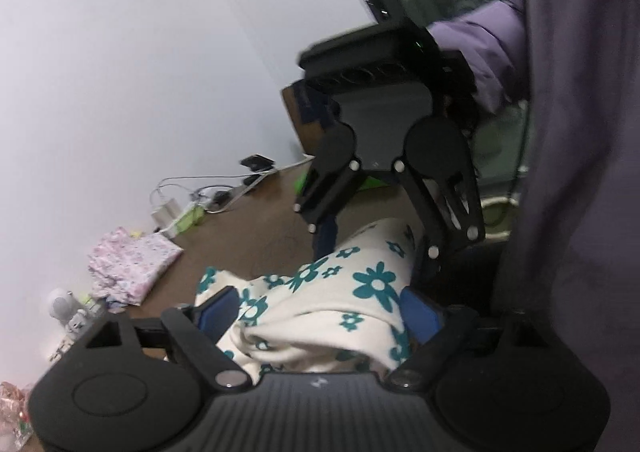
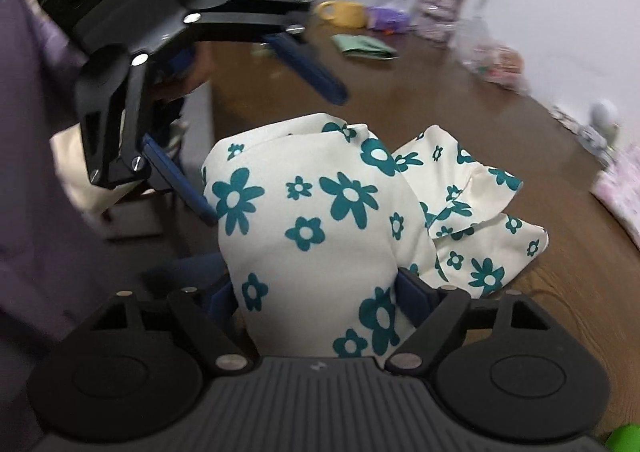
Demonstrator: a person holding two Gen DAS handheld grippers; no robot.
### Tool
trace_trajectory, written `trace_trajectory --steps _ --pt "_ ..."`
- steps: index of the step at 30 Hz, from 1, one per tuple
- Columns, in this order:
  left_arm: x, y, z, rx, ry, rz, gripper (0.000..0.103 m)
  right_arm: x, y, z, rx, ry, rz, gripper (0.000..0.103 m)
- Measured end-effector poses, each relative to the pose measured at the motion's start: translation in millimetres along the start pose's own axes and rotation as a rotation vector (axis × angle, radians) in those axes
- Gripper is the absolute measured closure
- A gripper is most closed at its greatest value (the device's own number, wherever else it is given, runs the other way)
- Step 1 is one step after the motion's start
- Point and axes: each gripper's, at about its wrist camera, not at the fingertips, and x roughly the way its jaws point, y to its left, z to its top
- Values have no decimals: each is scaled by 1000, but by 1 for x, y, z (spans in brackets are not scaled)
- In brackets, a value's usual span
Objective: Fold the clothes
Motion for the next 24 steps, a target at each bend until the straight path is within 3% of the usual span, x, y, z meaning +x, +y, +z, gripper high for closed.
trace_trajectory --steps 6,11,13,15,17,19,24 --pt "15 -26 -5 165 98 -74 14 -10 6 6 -9 21 107 25" --pt "28 -27 -8 147 78 -100 14 -22 5 7 33 15 205 29" --pt "31 -22 -10 87 60 -142 14 -28 5 4 67 -13 248 30" --pt "31 -13 -12 7 37 -185 21 -35 5 -2 96 -47 264 29" --pt "31 4 -15 -115 18 -222 26 -42 5 -9 99 -83 237 19" --pt "31 19 -21 -235 3 -256 29 -51 5 -18 103 -124 213 0" --pt "35 49 -38 -522 -41 -357 31 -47 0 -43 126 -223 106 0"
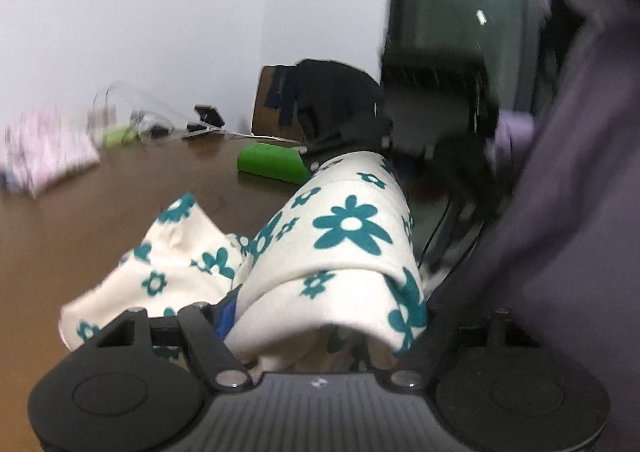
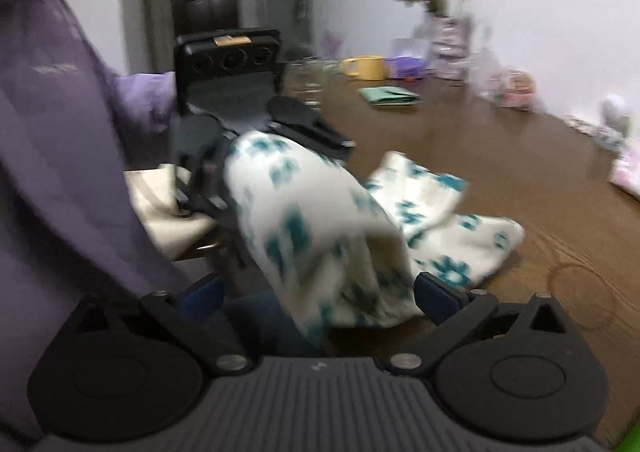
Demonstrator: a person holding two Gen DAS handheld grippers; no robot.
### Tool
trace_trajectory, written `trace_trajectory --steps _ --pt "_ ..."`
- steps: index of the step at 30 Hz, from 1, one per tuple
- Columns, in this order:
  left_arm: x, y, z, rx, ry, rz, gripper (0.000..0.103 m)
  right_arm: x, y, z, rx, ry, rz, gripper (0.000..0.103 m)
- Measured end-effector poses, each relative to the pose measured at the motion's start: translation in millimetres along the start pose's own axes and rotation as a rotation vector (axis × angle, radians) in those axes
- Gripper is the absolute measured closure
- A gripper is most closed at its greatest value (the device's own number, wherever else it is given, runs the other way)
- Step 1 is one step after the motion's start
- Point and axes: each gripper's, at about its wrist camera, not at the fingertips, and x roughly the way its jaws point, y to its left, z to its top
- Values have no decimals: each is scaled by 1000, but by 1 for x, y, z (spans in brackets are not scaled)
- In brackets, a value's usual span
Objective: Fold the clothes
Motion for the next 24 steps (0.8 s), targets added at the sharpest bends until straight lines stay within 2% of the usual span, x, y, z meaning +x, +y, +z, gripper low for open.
trace_trajectory --steps 2,4,7,10,11,13,15,19,21,24 --pt "-3 11 6 -59 -4 -35 32 3 -8 -6 17 -47 -42 0" --pt "-6 17 8 -107 -3 -73 32 4 -22 -8 61 -125 -39 0" --pt "-14 26 7 -190 -17 -143 31 5 -34 -7 120 -194 47 0" --pt "-17 33 6 -242 -10 -149 27 8 -45 -7 192 -250 159 1" --pt "-17 35 6 -258 -7 -145 24 8 -50 -9 247 -277 205 5" --pt "-18 40 8 -294 -19 -116 23 8 -62 -13 387 -296 273 27" --pt "-26 49 11 -345 -54 -87 21 9 -73 -17 530 -310 265 32" --pt "-50 64 10 -387 -177 -49 16 9 -92 -30 763 -347 286 34" --pt "-57 70 12 -422 -225 20 16 16 -102 -36 875 -350 296 34" --pt "-65 75 18 -487 -300 152 16 26 -115 -41 1040 -334 259 34"
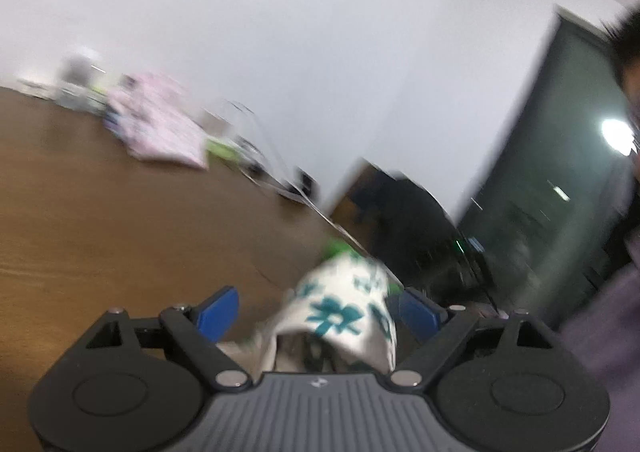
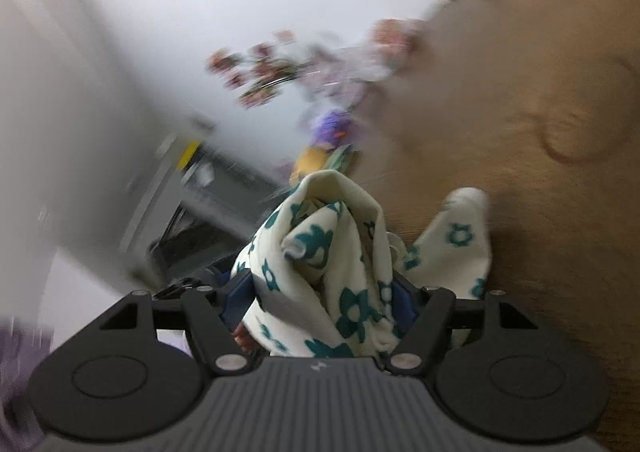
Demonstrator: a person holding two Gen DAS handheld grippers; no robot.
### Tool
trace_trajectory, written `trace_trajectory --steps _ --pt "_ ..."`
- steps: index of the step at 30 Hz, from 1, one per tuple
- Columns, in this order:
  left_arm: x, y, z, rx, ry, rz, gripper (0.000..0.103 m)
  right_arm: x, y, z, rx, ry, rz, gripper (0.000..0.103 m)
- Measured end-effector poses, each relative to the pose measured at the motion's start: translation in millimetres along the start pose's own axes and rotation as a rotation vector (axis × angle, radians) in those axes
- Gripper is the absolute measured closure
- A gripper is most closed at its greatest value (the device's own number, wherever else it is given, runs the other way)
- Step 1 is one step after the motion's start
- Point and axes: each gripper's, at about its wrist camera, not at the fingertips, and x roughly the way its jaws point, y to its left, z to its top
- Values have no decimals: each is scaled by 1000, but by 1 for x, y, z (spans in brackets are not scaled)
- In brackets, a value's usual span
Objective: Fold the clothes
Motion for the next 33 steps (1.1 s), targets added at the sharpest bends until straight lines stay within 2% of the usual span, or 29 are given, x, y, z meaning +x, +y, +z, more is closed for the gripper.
trace_trajectory --steps 2,4,6,7,9,14,17,22,24,27,29,30,32,33 --pt "1 2 3 -15 -45 52 16 4 0 5 52 -31 -70 34" --pt "6 5 3 -23 -55 126 17 9 10 9 -11 -55 -149 34" --pt "23 9 4 -52 1 264 19 18 19 9 -66 -71 -213 34" --pt "29 13 4 -67 23 304 21 21 22 8 -87 -77 -238 34" --pt "36 17 3 -88 36 318 26 28 25 4 -126 -92 -304 34" --pt "44 14 2 -50 63 397 26 34 19 1 -113 -130 -337 33" --pt "43 11 0 -44 59 434 25 38 20 -2 -134 -169 -383 30" --pt "30 5 0 -25 8 451 26 27 25 -5 -154 -226 -407 18" --pt "21 -6 2 4 -32 462 26 20 31 -5 -182 -266 -426 17" --pt "5 -29 0 65 -107 438 26 2 51 -10 -311 -386 -549 17" --pt "-1 -46 -4 93 -144 406 26 -5 69 -15 -425 -432 -571 25" --pt "-2 -54 -7 104 -153 388 26 -6 79 -18 -484 -442 -578 33" --pt "9 -67 -11 126 -128 398 30 6 94 -24 -590 -396 -580 46" --pt "15 -70 -13 138 -105 424 35 14 99 -27 -631 -367 -585 58"
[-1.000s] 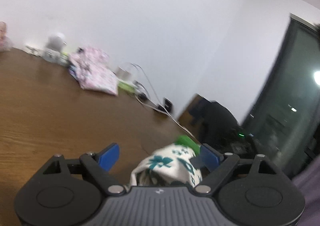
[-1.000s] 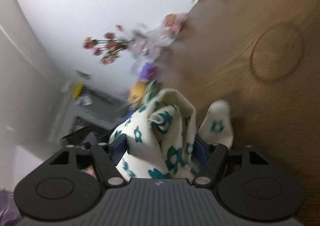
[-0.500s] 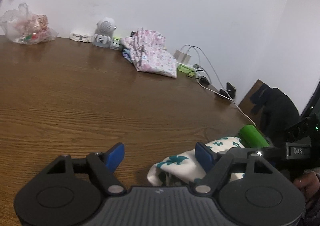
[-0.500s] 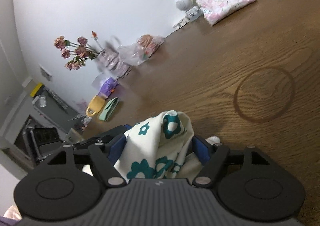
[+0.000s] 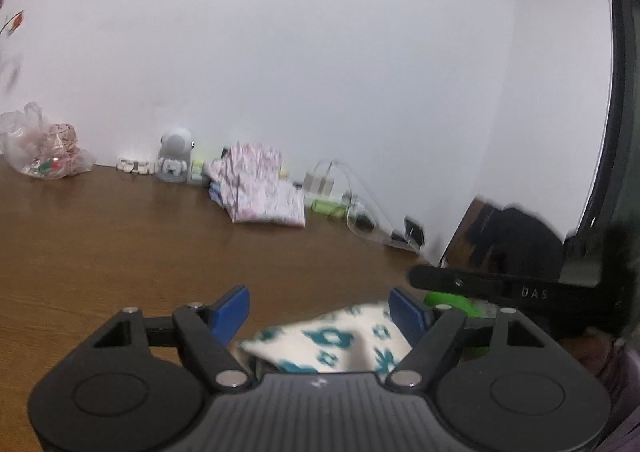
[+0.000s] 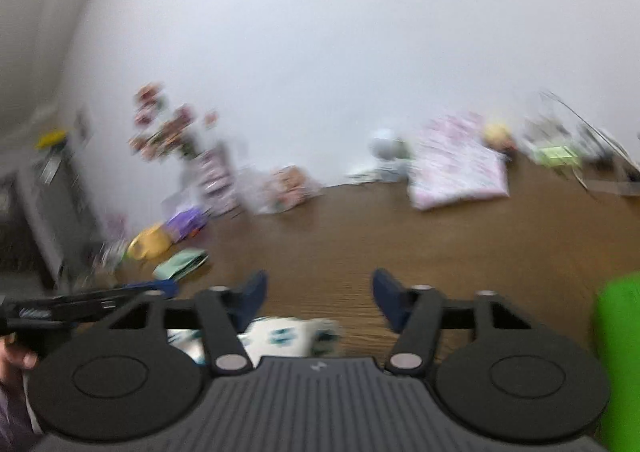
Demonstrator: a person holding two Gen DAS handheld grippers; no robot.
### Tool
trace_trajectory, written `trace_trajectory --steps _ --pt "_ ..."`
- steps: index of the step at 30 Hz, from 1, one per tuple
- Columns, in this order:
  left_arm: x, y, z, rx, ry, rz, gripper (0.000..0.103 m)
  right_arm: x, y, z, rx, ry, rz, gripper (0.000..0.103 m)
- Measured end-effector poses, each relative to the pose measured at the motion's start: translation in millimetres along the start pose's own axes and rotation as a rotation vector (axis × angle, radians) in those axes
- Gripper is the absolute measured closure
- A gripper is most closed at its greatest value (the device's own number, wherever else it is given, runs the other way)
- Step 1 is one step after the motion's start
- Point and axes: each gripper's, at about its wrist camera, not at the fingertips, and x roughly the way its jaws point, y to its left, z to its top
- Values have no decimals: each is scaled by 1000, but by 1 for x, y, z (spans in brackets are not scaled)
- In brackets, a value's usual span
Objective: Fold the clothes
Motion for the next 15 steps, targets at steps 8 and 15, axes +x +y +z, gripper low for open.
trace_trajectory --steps 8,15 --pt "44 12 -16 -59 100 54 50 33 33 -25 -177 123 -36 75" --pt "73 20 -16 -30 160 29 47 49 20 -34 -154 173 -112 75"
